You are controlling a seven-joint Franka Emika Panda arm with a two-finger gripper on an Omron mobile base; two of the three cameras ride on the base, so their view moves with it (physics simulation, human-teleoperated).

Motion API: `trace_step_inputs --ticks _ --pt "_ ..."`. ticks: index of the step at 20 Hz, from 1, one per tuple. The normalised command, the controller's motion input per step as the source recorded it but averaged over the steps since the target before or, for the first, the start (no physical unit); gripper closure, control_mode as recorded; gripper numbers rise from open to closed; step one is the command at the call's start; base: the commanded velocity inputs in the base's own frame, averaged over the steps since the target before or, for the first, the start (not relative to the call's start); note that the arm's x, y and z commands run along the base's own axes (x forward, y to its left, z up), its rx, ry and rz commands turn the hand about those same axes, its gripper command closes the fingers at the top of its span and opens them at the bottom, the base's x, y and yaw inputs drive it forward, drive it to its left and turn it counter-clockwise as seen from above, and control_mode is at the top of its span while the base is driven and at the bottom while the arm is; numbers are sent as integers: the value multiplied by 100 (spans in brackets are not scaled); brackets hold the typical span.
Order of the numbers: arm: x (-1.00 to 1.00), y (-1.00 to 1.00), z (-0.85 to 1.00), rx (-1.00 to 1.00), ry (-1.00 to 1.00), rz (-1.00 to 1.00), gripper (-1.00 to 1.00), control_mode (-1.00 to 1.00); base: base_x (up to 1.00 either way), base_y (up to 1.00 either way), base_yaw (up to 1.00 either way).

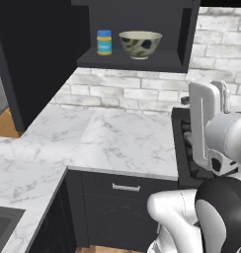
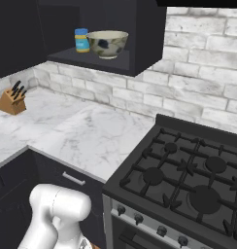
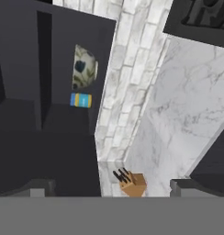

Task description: Pick the mug and place it in the sink. Pick the bowl and place it in the open cabinet and then close the cabinet.

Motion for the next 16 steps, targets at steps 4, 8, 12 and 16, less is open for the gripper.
trace_step_inputs --ticks 4,8,12,16 --pt "-35 29 0 0 -6 0 -100 -100 0 0 0" --pt "-36 39 2 0 -7 0 -100 -100 0 0 0" --pt "-28 46 0 0 -3 0 -100 -100 0 0 0" --pt "-10 47 -2 0 -1 0 -100 -100 0 0 0"
